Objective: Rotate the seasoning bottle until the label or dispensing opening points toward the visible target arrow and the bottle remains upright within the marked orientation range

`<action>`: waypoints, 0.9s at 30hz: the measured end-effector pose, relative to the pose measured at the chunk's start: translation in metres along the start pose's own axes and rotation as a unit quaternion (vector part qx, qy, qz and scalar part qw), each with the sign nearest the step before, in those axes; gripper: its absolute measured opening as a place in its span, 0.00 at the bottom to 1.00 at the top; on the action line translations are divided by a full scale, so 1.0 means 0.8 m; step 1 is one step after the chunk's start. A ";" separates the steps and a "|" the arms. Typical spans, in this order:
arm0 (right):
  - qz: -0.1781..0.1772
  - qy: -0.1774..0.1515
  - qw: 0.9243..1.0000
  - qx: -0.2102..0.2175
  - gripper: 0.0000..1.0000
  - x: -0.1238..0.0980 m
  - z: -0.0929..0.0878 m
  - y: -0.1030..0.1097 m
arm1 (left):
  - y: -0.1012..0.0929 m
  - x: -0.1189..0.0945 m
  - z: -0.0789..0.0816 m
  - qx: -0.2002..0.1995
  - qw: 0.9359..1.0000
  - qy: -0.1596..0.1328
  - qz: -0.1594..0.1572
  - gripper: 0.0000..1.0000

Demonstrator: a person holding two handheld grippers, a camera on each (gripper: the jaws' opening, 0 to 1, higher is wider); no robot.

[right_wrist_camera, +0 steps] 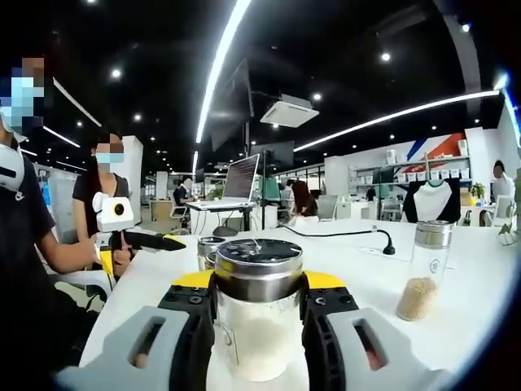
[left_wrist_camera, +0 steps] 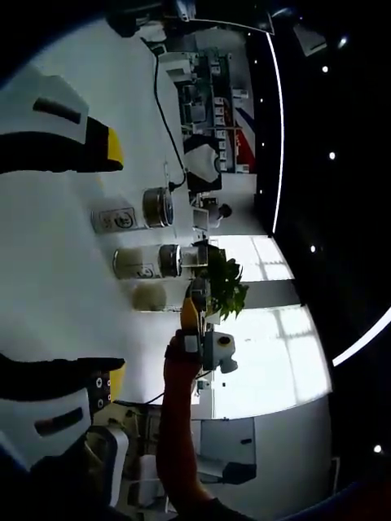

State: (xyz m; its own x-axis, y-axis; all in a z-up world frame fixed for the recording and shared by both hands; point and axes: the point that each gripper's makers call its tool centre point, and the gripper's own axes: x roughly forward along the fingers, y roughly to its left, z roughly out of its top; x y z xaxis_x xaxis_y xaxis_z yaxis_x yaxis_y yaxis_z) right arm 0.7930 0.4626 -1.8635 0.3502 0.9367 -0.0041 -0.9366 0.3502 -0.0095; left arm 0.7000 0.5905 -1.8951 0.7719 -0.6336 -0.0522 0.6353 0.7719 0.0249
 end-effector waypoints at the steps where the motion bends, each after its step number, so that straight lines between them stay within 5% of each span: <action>1: -0.001 0.001 1.000 0.000 0.38 0.000 0.000 0.000 | 0.000 0.000 0.000 0.001 1.000 0.001 0.000 1.00; 10: -0.046 -0.018 0.999 -0.008 0.47 -0.013 0.039 -0.012 | -0.001 0.000 0.001 0.001 1.000 0.001 -0.002 1.00; 15: -0.087 -0.055 0.995 -0.006 0.48 -0.025 0.073 -0.025 | -0.002 0.000 0.002 0.002 1.000 0.000 -0.002 1.00; 21: -0.190 -0.005 0.981 -0.046 0.47 -0.031 0.069 -0.081 | -0.004 0.001 0.002 0.001 1.000 -0.001 -0.003 1.00; 27: -0.245 0.021 0.968 -0.043 0.47 -0.029 0.055 -0.129 | -0.003 0.001 0.002 0.001 1.000 -0.001 -0.003 1.00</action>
State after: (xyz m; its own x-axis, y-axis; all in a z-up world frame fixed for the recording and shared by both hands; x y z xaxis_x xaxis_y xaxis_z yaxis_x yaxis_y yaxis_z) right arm 0.8814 0.4050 -1.8187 0.7537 0.6570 -0.0180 -0.6550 0.7485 -0.1040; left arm 0.6993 0.5881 -1.8935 0.7685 -0.6379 -0.0498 0.6394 0.7684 0.0258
